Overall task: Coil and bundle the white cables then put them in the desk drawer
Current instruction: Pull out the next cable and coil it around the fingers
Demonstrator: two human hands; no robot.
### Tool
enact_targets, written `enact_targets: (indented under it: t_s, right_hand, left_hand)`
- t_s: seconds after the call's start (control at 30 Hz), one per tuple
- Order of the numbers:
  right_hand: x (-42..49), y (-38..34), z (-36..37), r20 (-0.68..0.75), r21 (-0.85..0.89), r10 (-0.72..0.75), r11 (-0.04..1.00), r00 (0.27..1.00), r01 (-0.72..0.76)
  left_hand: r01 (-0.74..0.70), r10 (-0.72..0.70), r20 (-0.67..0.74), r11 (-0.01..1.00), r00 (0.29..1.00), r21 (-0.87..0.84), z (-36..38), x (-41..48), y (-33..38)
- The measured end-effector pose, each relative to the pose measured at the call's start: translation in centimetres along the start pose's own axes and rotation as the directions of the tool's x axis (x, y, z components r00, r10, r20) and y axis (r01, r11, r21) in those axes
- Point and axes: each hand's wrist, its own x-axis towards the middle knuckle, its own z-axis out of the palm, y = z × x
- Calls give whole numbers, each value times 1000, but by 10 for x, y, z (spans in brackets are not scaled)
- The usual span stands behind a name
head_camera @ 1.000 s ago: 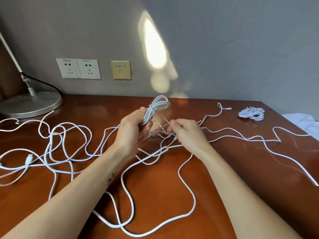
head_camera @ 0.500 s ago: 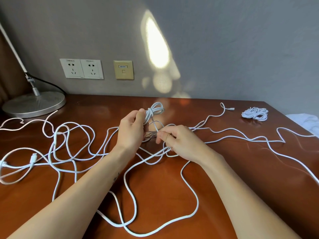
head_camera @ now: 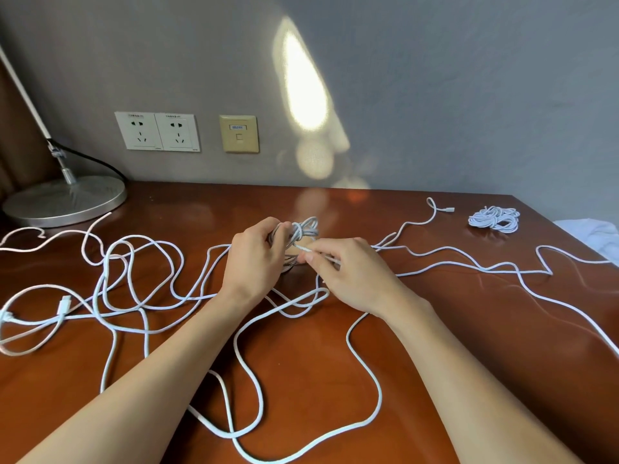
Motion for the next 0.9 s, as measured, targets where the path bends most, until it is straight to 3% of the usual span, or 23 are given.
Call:
enact_targets:
  t_s: [0.2,0.33,0.6,0.9]
  right_hand:
    - [3,8,0,-275,-173,-126,982,953,80]
    - [6,10,0,-408,-143,-89,989,909,33]
    - [4,7,1,-416,67,155,988,896,-140]
    - [8,9,4,-423,163,277,960,863,-228]
  left_hand:
    - [-129,121,88,988,989,90,-2,-2,1]
    - [-196,170,172,970,970,144,-5,-5,6]
    - [-337,298,305,938,904,81,-7,-4,10]
    - [-396,358,378,918,854,26,-7,-4,15]
